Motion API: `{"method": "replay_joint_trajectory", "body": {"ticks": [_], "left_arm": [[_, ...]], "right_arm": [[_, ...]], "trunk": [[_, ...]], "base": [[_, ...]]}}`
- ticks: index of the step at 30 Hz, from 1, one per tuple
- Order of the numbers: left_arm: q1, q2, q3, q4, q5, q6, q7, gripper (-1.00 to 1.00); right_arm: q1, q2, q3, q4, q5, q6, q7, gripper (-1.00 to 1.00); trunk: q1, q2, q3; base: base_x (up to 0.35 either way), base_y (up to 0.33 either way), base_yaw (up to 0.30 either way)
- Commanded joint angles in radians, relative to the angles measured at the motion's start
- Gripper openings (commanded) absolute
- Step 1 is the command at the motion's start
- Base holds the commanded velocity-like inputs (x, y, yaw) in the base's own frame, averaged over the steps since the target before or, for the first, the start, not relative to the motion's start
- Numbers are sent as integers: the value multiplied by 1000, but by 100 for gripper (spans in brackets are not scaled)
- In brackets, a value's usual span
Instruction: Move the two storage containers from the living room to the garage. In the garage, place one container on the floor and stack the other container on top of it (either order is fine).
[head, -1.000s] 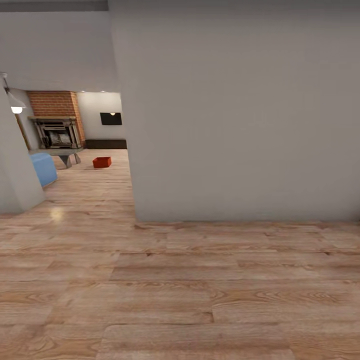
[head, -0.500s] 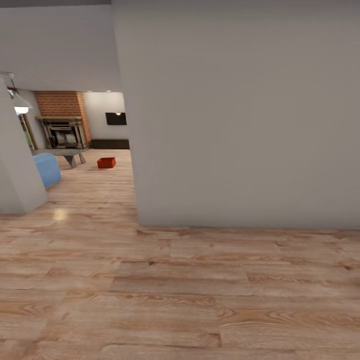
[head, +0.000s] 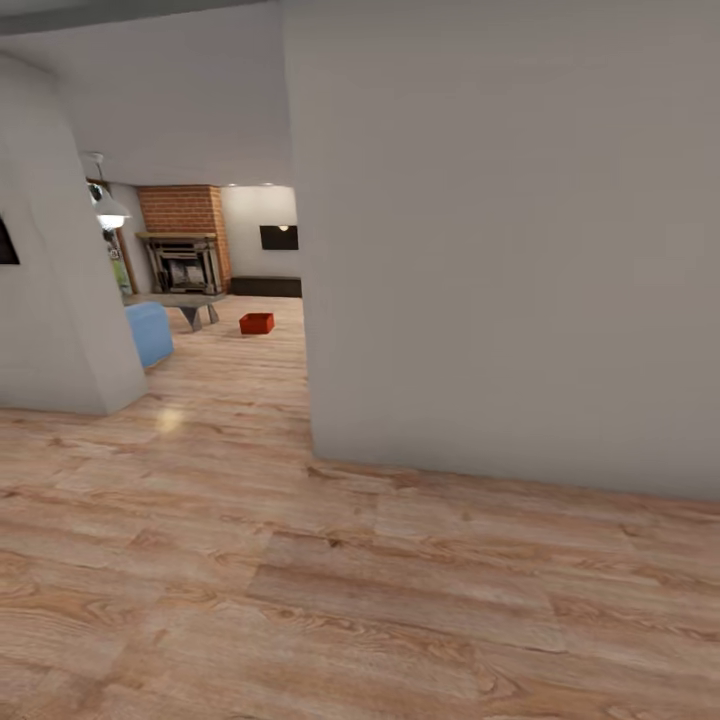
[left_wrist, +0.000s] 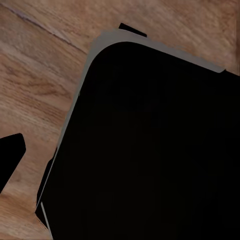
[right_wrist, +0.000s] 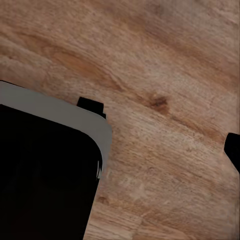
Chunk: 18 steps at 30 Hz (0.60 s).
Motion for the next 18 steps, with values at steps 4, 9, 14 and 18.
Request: {"method": "replay_joint_trajectory", "body": {"ticks": [4, 9, 14, 18], "left_arm": [[0, -4, 2, 0, 1, -3, 0, 100], [0, -7, 2, 0, 0, -3, 0, 100], [0, -7, 1, 1, 0, -3, 0, 100], [0, -6, 1, 1, 0, -2, 0, 100]], "right_arm": [[-1, -1, 8, 3, -1, -5, -2, 100], [-1, -3, 9, 3, -1, -5, 0, 100], [-1, -5, 9, 3, 0, -5, 0, 100], [-1, -5, 9, 3, 0, -5, 0, 100]], "trunk": [[1, 0, -1], [1, 0, -1], [1, 0, -1], [1, 0, -1]], "base": [[325, 0, 268], [325, 0, 268], [325, 0, 268], [325, 0, 268]]}}
